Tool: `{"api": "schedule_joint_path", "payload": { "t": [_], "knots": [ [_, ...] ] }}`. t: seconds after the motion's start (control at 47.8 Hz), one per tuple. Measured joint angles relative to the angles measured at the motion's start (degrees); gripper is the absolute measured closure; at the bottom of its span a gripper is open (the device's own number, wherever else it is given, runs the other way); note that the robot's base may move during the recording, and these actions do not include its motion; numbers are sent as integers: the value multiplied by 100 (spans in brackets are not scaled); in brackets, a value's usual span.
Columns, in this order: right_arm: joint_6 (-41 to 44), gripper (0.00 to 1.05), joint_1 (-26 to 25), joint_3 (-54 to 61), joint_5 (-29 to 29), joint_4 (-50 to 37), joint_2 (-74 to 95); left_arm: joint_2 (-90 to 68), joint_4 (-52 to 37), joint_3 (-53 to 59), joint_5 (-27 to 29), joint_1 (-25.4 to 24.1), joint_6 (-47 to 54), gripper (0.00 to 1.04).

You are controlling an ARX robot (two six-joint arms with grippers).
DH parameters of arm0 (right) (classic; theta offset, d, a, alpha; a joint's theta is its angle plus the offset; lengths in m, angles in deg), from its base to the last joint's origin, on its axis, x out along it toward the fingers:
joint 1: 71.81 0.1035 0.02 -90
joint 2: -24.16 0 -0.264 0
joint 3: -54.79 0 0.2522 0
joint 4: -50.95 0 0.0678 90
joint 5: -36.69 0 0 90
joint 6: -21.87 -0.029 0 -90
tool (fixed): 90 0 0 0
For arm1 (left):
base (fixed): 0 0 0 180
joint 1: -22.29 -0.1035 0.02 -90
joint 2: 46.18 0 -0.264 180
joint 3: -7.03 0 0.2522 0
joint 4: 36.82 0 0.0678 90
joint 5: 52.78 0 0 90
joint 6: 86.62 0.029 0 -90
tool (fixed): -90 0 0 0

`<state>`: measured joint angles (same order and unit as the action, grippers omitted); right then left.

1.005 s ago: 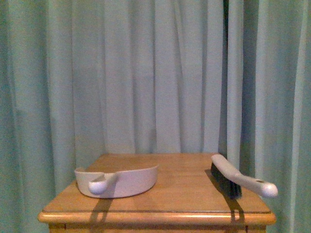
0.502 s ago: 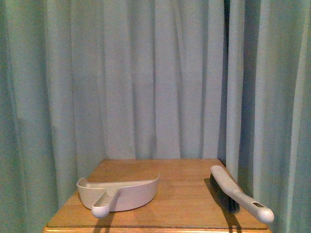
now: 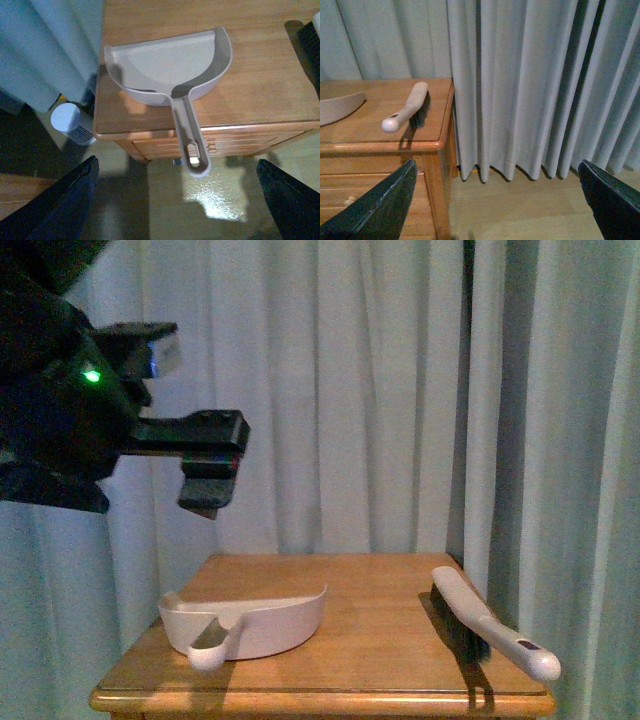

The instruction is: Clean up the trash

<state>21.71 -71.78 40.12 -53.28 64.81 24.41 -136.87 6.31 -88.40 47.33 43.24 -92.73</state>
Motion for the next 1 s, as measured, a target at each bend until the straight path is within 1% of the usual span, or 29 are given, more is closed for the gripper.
{"api": "schedule_joint_path", "payload": {
  "t": [0.167,0.377,0.691,1.005],
  "knots": [
    [0,7,0,0,0,0,0,-957,267,-688,254,186,-426,8],
    [0,7,0,0,0,0,0,-1650,363,-1058,474,173,-566,8],
    [0,7,0,0,0,0,0,-2334,278,-1294,490,39,-549,8],
    [0,7,0,0,0,0,0,-2726,116,-1403,424,26,-531,8]
  ]
}}
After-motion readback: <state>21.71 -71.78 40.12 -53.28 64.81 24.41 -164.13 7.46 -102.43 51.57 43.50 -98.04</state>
